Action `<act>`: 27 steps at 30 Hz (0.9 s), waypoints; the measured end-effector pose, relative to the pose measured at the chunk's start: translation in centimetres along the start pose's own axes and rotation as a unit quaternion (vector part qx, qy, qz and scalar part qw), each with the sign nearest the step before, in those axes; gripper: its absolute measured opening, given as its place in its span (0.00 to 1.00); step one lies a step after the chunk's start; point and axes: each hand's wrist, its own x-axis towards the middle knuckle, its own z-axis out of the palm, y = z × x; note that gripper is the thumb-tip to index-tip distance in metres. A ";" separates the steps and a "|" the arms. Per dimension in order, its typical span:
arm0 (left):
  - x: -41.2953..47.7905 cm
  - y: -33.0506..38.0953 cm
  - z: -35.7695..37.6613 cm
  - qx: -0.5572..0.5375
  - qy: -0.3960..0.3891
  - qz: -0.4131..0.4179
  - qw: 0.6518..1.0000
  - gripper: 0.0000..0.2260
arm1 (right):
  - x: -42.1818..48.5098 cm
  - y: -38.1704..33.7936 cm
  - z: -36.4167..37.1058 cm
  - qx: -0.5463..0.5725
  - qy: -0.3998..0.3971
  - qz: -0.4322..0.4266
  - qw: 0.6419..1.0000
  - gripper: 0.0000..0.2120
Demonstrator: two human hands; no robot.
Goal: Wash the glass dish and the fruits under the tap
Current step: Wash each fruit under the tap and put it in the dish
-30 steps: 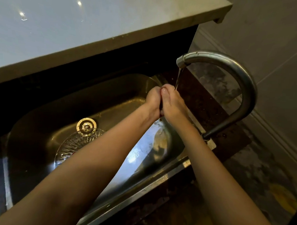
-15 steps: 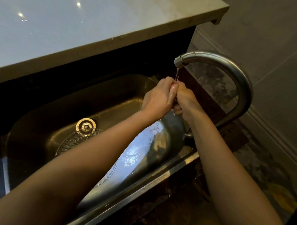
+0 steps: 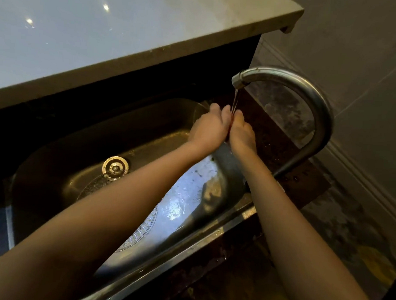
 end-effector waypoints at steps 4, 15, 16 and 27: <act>-2.0 -2.5 -0.2 0.100 0.023 0.148 0.984 0.13 | -0.8 0.3 -0.6 0.064 -0.142 0.106 0.982 0.25; -4.6 -7.0 -1.9 -0.081 -0.155 0.075 0.982 0.22 | -1.6 5.2 -1.1 -0.085 -0.222 -0.073 0.969 0.19; -4.8 -7.3 -1.9 -0.086 -0.149 0.074 0.982 0.22 | -1.8 5.4 -0.9 -0.080 -0.227 -0.078 0.967 0.22; -8.6 -10.0 -1.6 -0.107 -0.126 0.031 0.986 0.19 | -3.9 7.4 1.2 -0.078 -0.238 -0.107 0.962 0.19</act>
